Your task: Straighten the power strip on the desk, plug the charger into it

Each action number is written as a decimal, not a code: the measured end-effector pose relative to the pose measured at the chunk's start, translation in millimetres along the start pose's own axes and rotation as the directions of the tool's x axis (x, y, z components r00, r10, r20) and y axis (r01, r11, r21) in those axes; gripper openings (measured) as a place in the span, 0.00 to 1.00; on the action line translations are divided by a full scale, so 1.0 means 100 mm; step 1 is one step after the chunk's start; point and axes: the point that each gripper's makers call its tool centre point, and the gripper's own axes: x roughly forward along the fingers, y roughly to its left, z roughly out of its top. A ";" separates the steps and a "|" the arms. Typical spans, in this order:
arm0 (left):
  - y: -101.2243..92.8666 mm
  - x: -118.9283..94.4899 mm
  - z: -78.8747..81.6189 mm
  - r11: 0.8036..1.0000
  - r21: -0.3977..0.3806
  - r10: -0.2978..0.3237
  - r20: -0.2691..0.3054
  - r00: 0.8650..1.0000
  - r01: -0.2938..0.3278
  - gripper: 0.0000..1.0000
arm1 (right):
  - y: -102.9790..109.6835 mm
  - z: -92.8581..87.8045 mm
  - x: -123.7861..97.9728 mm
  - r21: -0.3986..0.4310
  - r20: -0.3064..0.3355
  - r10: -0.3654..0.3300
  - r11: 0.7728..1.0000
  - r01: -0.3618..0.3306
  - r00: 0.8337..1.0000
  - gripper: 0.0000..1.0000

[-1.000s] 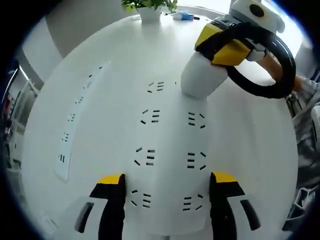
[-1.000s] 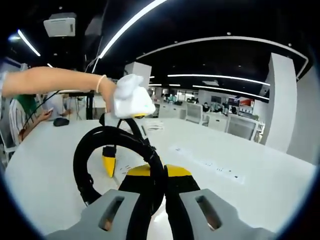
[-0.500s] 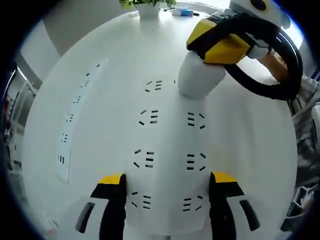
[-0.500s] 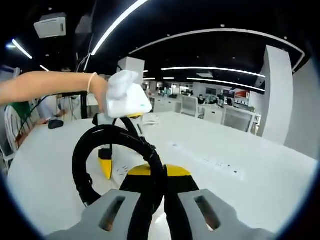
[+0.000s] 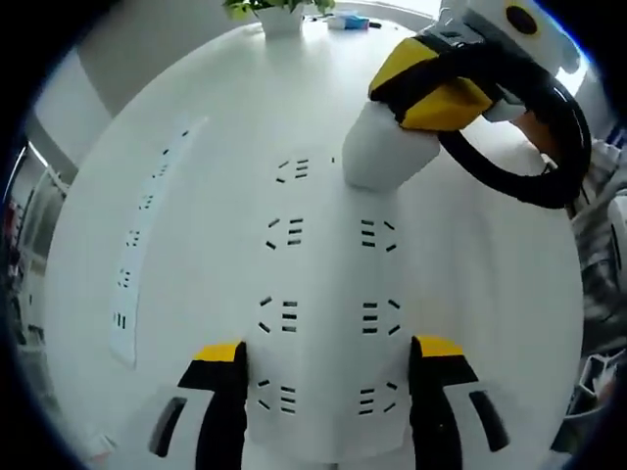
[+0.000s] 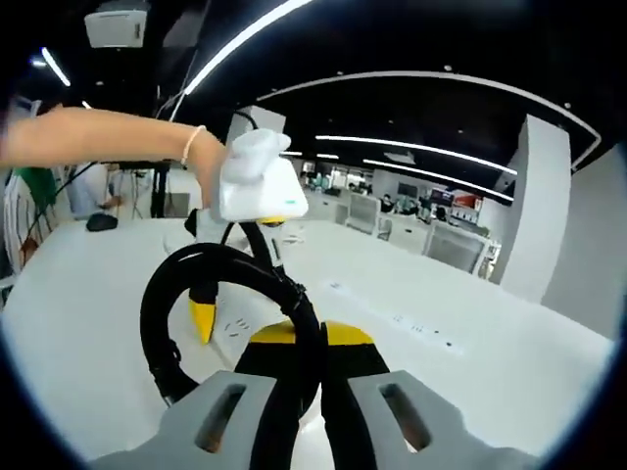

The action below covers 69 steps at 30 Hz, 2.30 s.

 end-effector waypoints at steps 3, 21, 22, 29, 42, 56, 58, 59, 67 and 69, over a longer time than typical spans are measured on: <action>0.00 0.00 0.00 1.000 0.003 -0.001 0.008 1.000 0.001 0.67 | -0.07 0.01 0.03 -0.035 0.001 -0.026 0.999 0.026 1.000 0.03; 0.01 0.02 0.03 0.999 0.042 -0.009 -0.005 1.000 0.009 0.67 | -0.08 0.02 0.07 0.009 0.041 -0.012 1.000 0.012 0.999 0.03; 0.01 0.02 0.03 0.999 0.044 -0.009 -0.019 1.000 0.010 0.66 | -0.06 0.01 0.05 0.006 0.037 -0.015 1.000 0.015 0.999 0.03; 0.02 0.02 0.04 0.998 0.063 -0.009 -0.072 0.997 0.014 0.66 | -0.03 0.02 0.02 -0.064 0.034 -0.052 0.996 0.054 0.998 0.03; -0.02 0.01 0.05 0.989 0.144 -0.020 -0.126 0.992 0.039 0.66 | 0.03 0.00 -0.09 -0.200 -0.291 0.073 0.970 -0.135 0.954 0.05; -0.03 -0.01 0.05 0.988 0.150 -0.014 -0.168 0.986 0.039 0.66 | 0.12 0.02 -0.11 -0.485 -0.525 0.085 0.788 -0.379 0.847 0.07; -0.03 -0.01 0.06 0.988 0.152 -0.010 -0.188 0.982 0.039 0.66 | 0.16 0.01 -0.13 -0.479 -0.549 0.093 0.779 -0.404 0.831 0.07; -0.04 -0.01 0.06 0.987 0.153 -0.009 -0.195 0.981 0.040 0.66 | 0.18 -0.02 -0.16 -0.474 -0.579 0.106 0.763 -0.440 0.809 0.07; -0.05 -0.02 0.05 0.986 0.161 -0.004 -0.230 0.973 0.042 0.66 | 0.17 -0.06 -0.19 -0.397 -0.696 0.108 0.766 -0.505 0.710 0.04; -0.05 -0.02 0.05 0.986 0.161 -0.005 -0.224 0.974 0.043 0.66 | 0.18 -0.07 -0.19 -0.417 -0.707 0.106 0.736 -0.533 0.699 0.04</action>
